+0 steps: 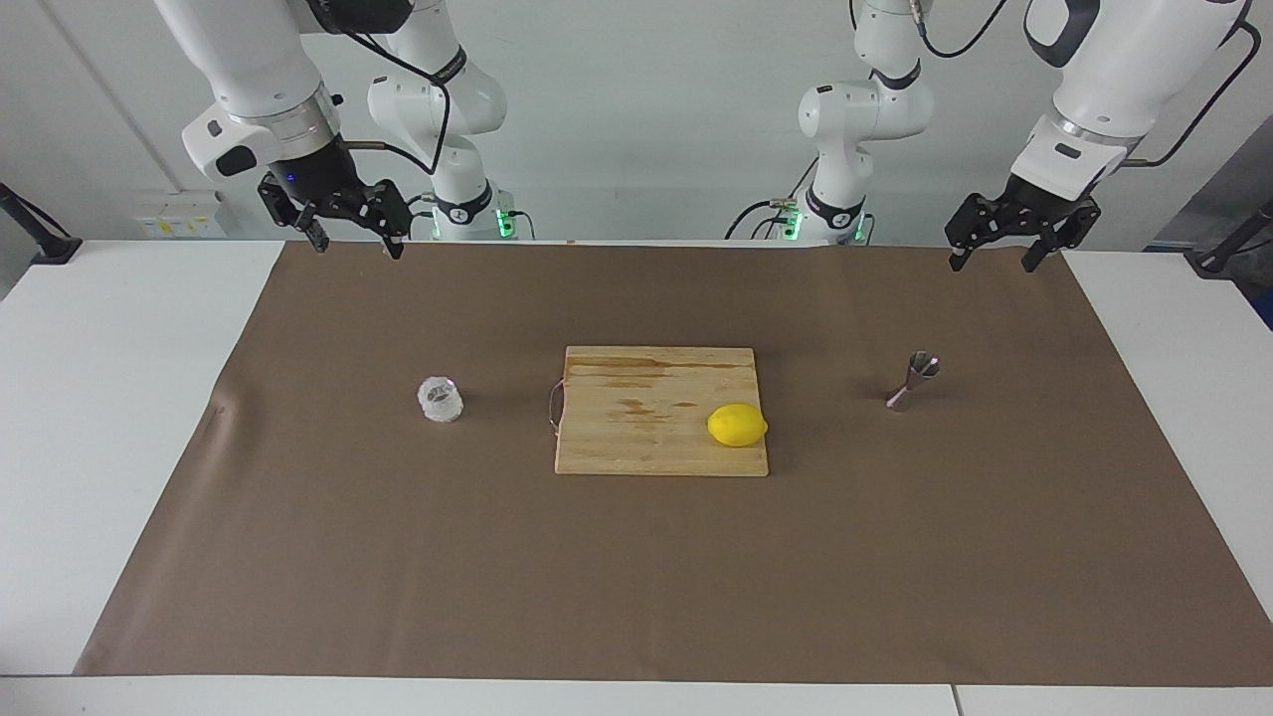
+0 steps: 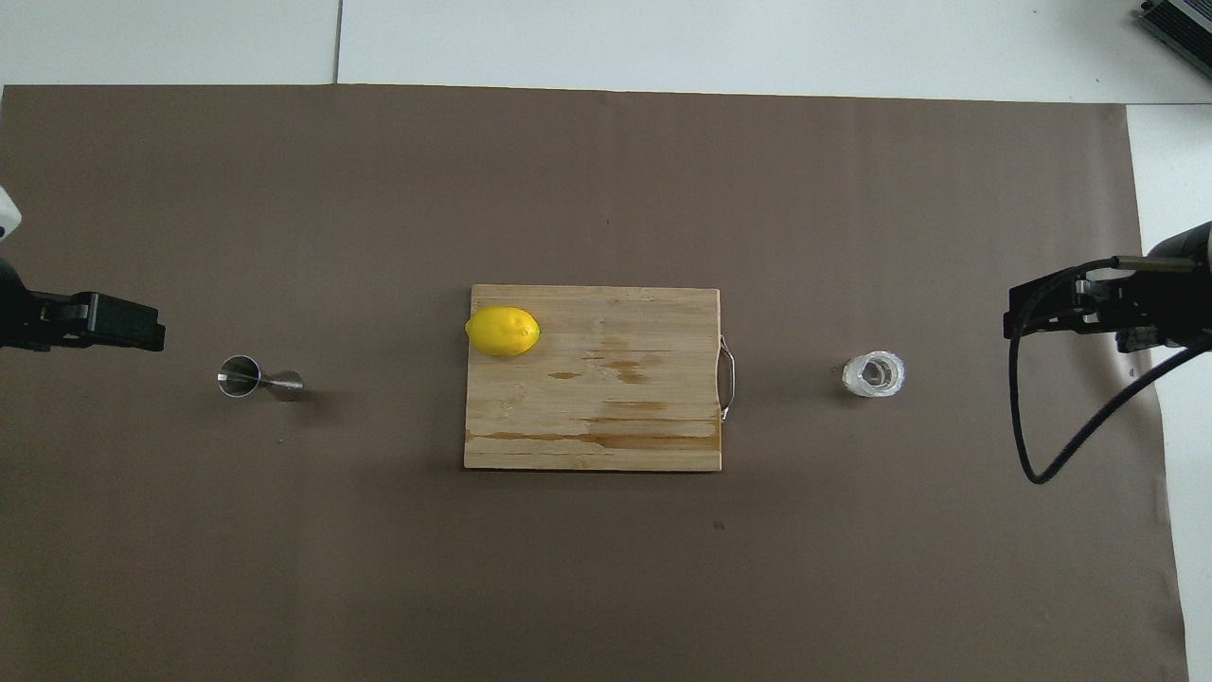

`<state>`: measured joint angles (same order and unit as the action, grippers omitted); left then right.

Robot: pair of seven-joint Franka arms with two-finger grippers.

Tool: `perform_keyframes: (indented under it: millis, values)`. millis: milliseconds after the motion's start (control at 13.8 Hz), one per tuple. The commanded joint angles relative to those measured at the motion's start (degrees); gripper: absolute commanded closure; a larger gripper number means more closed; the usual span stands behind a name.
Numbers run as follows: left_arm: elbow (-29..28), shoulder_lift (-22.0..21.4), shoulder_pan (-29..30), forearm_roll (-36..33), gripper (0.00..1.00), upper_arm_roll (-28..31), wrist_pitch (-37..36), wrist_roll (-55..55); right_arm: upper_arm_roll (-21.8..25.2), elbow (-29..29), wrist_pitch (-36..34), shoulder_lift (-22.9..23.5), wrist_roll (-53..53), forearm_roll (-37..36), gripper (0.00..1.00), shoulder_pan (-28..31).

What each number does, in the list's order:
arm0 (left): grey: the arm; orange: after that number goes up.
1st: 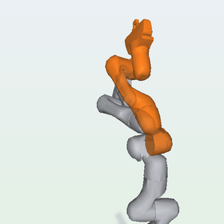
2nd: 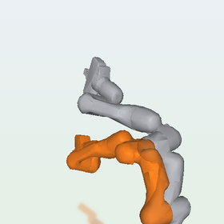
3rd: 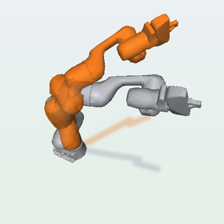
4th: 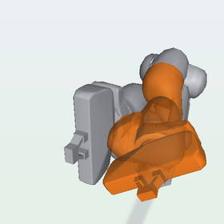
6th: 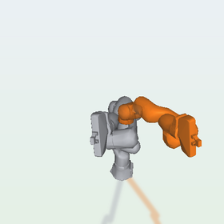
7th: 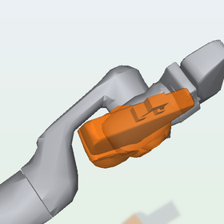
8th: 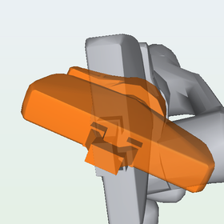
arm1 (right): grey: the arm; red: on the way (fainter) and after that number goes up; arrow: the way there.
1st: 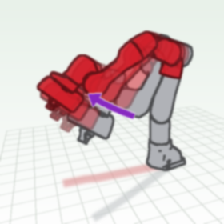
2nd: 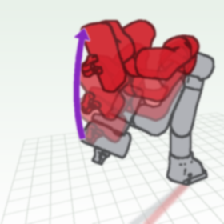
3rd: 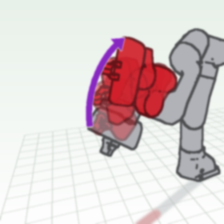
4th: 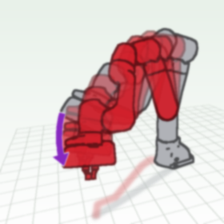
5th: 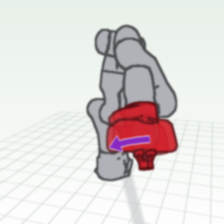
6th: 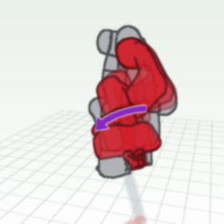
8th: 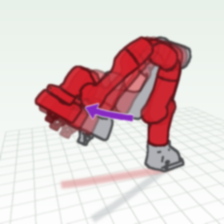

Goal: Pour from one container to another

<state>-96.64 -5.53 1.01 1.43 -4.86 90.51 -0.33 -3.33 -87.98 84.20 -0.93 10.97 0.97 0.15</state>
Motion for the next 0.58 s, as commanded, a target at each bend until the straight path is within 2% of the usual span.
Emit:
perform_keyframes:
  millis: [0, 217, 507]
  values:
    - [-5.12, -3.17, 0.30, 0.41, 0.00, 0.56, 0.80, -2.29, -0.19, -0.53, 0.79, -0.30, 0.90, 0.35, 0.00, 0.20]
    - [-10.31, -4.84, 0.39, 0.41, 0.00, 0.56, 4.31, -14.56, -0.19, -0.53, 0.61, -0.30, 0.90, 0.35, 0.00, 0.20]
    - [-11.72, -0.98, 2.67, 1.98, 0.00, 0.56, 7.82, -34.26, -0.19, -0.53, 0.70, -0.30, 0.90, 0.35, 0.00, 0.11]
